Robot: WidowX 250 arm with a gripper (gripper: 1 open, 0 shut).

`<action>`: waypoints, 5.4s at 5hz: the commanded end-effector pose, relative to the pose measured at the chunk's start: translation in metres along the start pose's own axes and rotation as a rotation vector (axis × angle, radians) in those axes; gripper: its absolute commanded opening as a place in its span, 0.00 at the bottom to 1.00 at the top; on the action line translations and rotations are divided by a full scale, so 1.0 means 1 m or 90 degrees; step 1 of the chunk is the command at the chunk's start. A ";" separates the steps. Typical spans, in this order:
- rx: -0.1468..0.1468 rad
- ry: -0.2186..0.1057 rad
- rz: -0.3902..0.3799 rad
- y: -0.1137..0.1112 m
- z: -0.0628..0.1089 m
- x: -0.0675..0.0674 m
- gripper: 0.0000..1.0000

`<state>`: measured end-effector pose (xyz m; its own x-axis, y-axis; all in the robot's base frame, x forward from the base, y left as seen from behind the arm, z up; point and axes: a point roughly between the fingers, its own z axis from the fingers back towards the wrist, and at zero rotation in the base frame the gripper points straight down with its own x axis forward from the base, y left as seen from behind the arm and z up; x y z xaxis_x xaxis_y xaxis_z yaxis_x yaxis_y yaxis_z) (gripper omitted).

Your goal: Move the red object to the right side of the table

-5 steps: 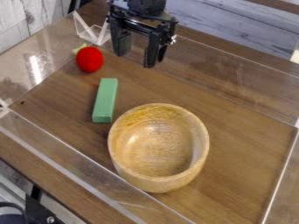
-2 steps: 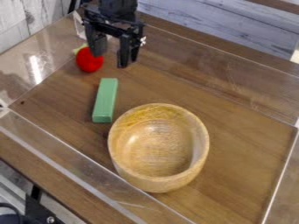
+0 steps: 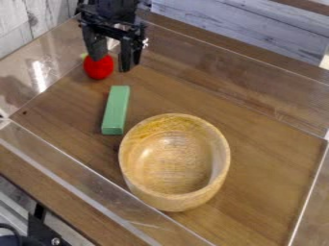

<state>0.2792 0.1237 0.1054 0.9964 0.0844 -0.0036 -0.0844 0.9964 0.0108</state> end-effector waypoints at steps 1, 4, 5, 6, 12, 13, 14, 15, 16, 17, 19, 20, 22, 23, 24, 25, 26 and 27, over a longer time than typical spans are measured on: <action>0.010 -0.041 0.026 0.017 0.006 0.006 1.00; 0.006 -0.093 -0.083 0.045 0.001 0.041 1.00; 0.003 -0.099 -0.103 0.056 -0.005 0.054 1.00; 0.000 -0.103 -0.125 0.057 0.003 0.057 1.00; -0.024 -0.107 -0.010 0.087 -0.015 0.062 1.00; -0.028 -0.088 -0.044 0.071 -0.029 0.061 1.00; -0.033 -0.070 -0.077 0.054 -0.043 0.058 1.00; -0.037 -0.054 -0.085 0.052 -0.056 0.065 1.00; -0.039 -0.047 -0.093 0.052 -0.062 0.073 0.00; -0.030 -0.045 -0.128 0.045 -0.057 0.071 0.00; 0.010 -0.063 -0.199 0.001 -0.015 0.072 0.00; 0.016 -0.071 -0.223 -0.023 0.001 0.080 0.00; 0.026 -0.078 -0.245 -0.101 0.025 0.087 0.00; 0.026 -0.080 -0.239 -0.150 0.028 0.081 0.00; 0.024 -0.080 -0.259 -0.186 0.026 0.075 0.00; 0.030 -0.077 -0.258 -0.208 0.030 0.072 0.00; 0.026 -0.074 -0.250 -0.225 0.027 0.064 0.00; 0.020 -0.071 -0.254 -0.236 0.018 0.059 0.00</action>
<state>0.3558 -0.1038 0.0992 0.9501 -0.3103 0.0325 0.3080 0.9494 0.0610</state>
